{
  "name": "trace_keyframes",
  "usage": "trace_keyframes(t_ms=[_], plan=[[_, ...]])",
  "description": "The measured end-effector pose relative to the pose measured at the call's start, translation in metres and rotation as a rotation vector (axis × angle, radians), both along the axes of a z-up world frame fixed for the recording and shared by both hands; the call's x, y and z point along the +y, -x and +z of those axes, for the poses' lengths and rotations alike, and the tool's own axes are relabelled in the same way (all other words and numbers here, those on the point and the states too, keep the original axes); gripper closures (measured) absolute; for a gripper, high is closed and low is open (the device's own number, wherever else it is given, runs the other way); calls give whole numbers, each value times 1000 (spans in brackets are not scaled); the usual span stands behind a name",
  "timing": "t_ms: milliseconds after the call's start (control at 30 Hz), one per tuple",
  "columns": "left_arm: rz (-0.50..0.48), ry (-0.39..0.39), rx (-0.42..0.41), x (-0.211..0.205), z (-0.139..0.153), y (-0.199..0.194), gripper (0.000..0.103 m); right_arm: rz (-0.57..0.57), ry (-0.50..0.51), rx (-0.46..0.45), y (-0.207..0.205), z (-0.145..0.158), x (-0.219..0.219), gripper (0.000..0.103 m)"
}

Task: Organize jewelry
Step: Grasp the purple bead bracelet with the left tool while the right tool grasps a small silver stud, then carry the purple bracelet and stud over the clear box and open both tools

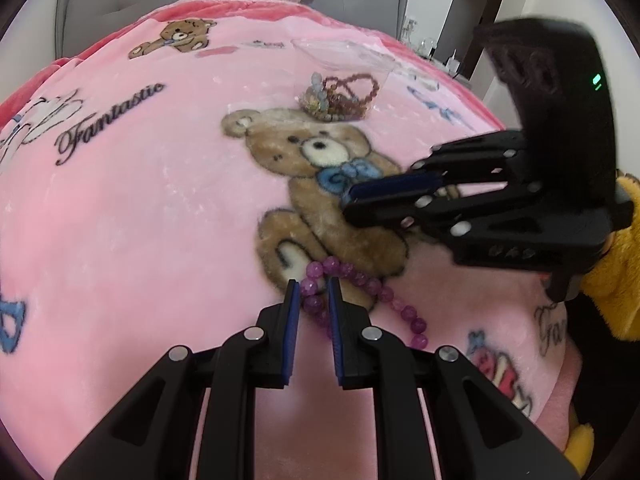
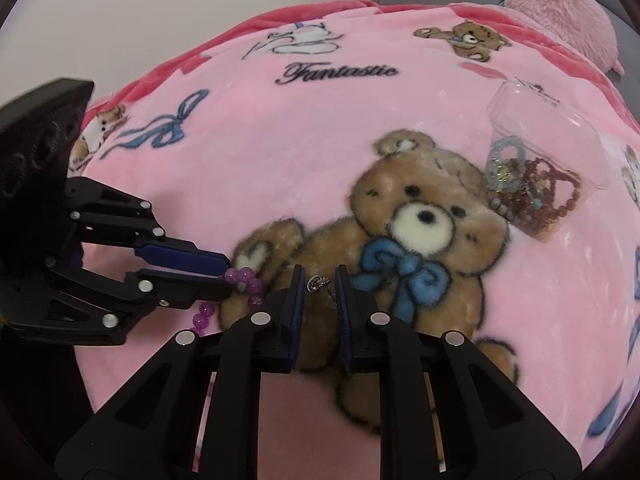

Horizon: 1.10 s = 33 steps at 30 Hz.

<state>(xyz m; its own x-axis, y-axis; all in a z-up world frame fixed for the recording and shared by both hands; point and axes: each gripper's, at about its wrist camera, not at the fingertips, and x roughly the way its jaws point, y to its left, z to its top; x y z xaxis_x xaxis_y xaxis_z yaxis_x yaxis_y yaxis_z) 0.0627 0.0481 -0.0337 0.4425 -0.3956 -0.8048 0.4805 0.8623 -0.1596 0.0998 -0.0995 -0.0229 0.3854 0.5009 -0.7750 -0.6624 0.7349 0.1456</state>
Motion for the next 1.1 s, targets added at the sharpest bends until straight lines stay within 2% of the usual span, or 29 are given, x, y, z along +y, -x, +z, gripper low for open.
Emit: trace_keyframes(t_ms=[167,300,333,400,667,933,1100], plan=[[16,22,29,1,-5,-7,88,-22,-25,5,-2,6,-6,88],[8,-16,3,-5,-7,-3,89,-33,-44,5,-3,11,-8,88],[9,-24,-2,-6,-7,-3,93,-35,-44,1,-3,12,-8,88],[11,-32,-13,-6,-4,-1,93,-36,-50,0,-2,14,-8,88],[-4,-38,-54,-11,16,2,93,-73,-98,-19,-1,34,-23,88],[-30,-36,-98,-21,40,-4,93,-104,-121,-99,-5,69,-43,88],[-38,-2,-159,-33,69,-13,93,-130,-128,-158,-13,94,-58,88]])
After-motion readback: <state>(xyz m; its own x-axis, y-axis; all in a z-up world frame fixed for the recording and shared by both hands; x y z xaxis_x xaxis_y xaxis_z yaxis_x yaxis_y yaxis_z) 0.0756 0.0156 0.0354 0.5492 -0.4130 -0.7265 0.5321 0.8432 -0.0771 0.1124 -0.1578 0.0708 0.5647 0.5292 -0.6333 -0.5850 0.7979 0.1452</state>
